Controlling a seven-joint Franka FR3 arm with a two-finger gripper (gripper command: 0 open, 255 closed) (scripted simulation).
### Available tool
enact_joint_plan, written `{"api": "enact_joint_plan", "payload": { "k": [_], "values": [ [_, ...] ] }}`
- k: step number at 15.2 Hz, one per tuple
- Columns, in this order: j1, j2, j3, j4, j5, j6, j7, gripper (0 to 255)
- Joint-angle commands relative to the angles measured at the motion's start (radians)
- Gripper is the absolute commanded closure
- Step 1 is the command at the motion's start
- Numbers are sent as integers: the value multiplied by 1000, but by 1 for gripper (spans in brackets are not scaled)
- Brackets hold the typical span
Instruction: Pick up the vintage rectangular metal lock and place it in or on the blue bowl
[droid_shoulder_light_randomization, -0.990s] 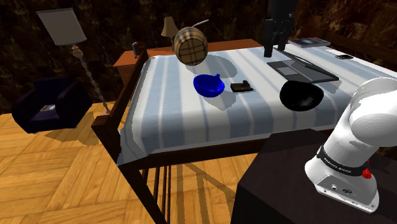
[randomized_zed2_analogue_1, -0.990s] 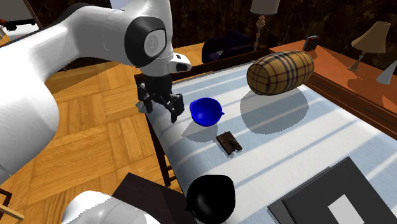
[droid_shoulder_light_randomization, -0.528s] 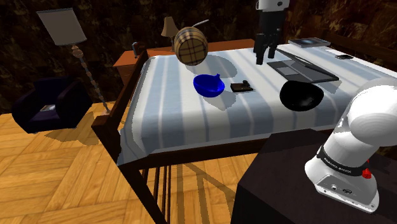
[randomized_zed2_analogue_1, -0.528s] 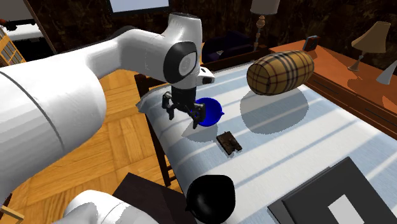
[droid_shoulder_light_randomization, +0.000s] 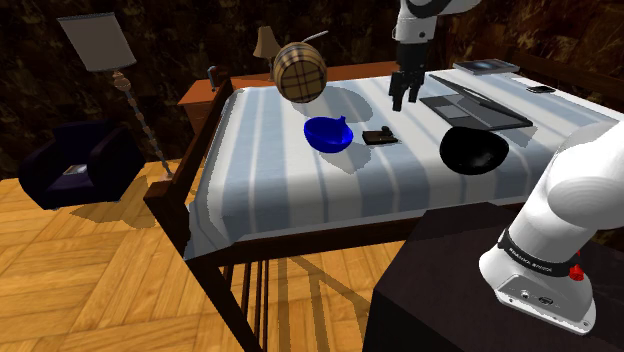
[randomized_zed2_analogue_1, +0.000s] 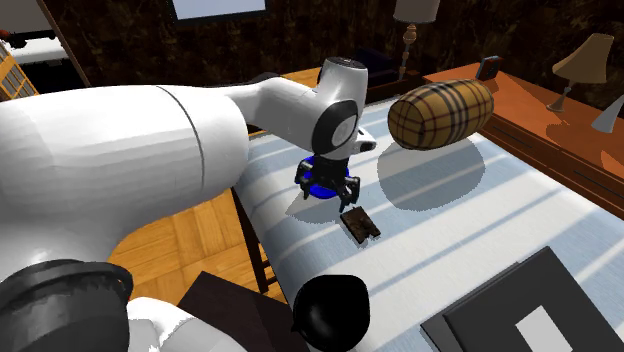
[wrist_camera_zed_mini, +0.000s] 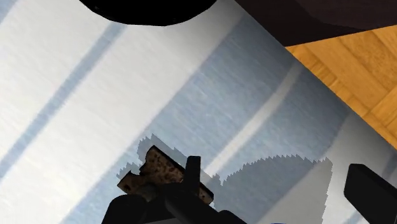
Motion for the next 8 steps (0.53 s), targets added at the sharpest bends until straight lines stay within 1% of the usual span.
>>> {"api": "enact_joint_plan", "payload": {
  "k": [1,4,8],
  "values": [
    [-4,75,-31,31,5,44,-47,0],
    [-8,180,-70,73,24,105,-114,0],
    [-17,330,-113,149,71,171,-209,0]
  ]
}}
